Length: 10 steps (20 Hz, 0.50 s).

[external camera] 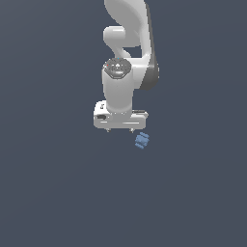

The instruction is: Pick up the object and move it to a goal position.

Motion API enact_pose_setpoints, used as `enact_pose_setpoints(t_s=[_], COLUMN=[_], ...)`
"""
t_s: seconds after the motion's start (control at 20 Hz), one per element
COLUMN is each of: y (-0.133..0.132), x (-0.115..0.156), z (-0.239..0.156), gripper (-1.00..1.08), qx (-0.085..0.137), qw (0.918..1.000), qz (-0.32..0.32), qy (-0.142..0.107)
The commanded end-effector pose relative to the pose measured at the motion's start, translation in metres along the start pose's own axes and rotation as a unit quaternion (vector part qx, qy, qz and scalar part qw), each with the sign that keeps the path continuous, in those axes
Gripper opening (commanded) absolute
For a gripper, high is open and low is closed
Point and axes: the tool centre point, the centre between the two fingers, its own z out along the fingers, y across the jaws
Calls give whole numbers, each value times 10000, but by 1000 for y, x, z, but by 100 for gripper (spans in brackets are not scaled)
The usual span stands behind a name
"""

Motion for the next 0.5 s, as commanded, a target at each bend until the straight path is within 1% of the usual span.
enact_pose_setpoints(t_s=[0.0,0.45], y=[0,-3], x=[0,7], z=[0,-2], gripper=[100,100], qx=[0,-54], qw=[10000,9995], qz=[0,-301], qy=[0,62])
